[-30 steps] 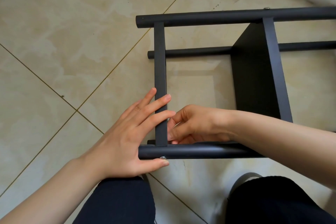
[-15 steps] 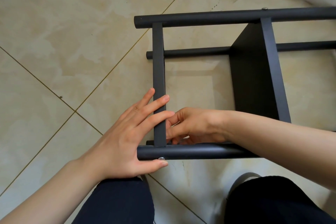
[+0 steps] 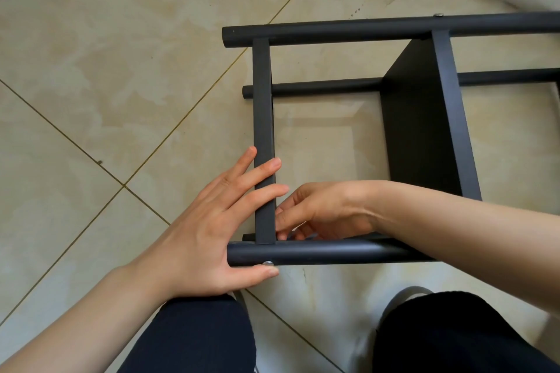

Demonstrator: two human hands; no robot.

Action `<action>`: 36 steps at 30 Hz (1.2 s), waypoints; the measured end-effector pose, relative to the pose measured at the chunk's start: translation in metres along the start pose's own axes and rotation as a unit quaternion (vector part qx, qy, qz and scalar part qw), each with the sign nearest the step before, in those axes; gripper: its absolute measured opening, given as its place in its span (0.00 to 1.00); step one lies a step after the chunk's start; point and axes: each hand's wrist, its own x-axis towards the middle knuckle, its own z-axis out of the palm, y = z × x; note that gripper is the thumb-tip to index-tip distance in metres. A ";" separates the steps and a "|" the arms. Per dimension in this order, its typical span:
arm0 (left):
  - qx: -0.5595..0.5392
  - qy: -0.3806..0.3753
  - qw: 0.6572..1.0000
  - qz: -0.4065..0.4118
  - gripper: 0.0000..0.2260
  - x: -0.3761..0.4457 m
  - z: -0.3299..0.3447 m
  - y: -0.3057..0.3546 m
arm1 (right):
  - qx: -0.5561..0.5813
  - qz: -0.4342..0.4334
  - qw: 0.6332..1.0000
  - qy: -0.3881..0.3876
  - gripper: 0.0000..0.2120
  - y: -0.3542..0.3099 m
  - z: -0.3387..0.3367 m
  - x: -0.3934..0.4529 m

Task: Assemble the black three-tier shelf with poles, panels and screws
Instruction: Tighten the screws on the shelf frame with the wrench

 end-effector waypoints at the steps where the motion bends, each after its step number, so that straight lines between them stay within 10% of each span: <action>1: 0.000 -0.001 1.000 0.001 0.37 0.000 0.000 0.000 | -0.004 0.002 1.000 0.004 0.07 0.000 0.001 0.001; 36: -0.003 -0.005 1.000 0.002 0.34 0.000 -0.001 -0.001 | -0.054 0.023 0.998 -0.013 0.07 -0.007 -0.005 -0.001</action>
